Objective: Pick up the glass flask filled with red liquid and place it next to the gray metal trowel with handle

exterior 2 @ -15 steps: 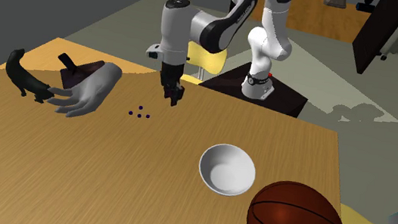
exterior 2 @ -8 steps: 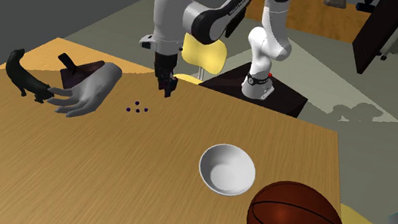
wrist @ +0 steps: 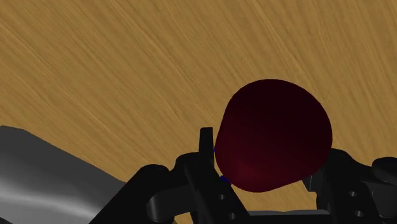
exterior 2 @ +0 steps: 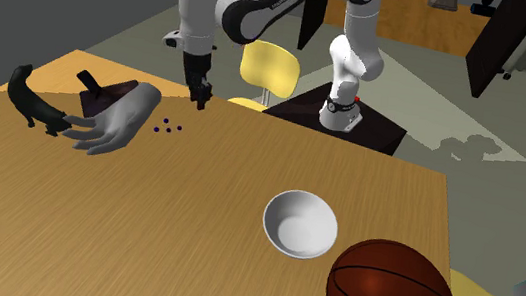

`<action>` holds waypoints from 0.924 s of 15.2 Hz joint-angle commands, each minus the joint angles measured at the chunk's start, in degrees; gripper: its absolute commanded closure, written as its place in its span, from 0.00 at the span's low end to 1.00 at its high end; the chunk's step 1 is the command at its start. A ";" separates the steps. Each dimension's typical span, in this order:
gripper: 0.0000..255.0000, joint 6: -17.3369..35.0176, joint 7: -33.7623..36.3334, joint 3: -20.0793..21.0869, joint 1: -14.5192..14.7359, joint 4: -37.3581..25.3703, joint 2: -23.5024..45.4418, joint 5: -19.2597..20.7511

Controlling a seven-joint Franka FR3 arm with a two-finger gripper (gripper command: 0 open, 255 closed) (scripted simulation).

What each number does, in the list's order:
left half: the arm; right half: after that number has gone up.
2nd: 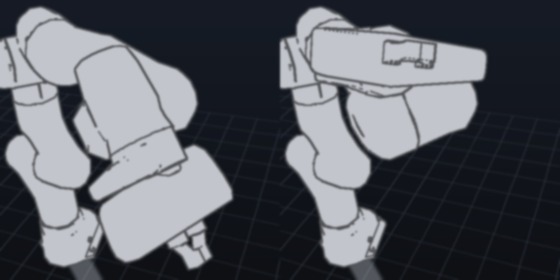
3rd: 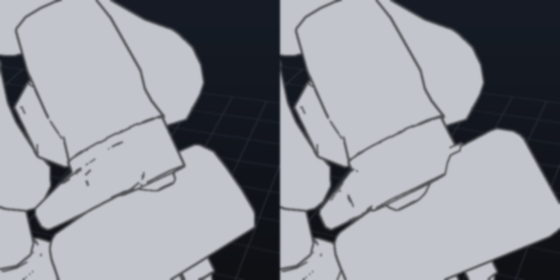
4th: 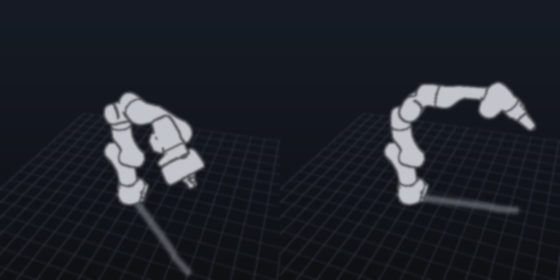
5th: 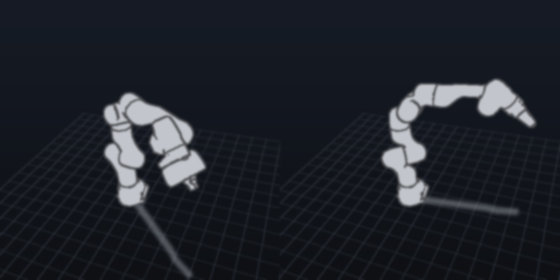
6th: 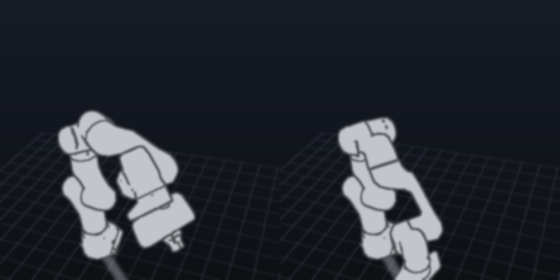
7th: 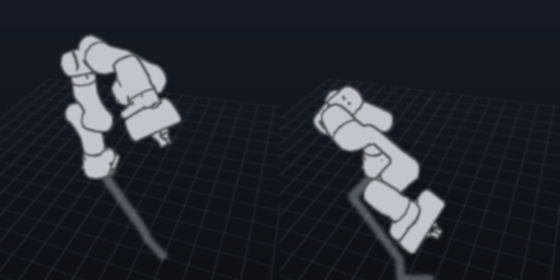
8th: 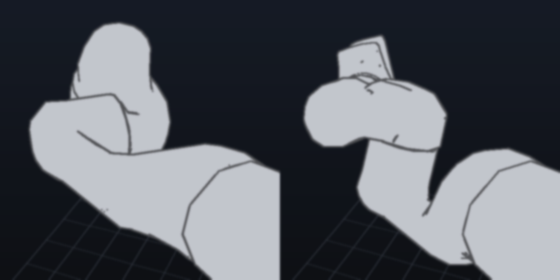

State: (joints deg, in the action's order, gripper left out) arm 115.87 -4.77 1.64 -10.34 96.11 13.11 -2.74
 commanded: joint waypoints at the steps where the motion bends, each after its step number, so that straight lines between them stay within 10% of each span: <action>1: 1.00 -0.76 -2.64 -0.86 -1.57 -2.19 1.53 -0.48; 14: 1.00 -4.39 -14.66 -4.20 -9.92 -15.50 12.04 -3.09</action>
State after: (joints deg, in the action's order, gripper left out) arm 110.95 -19.19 -2.48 -20.07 80.39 24.95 -5.77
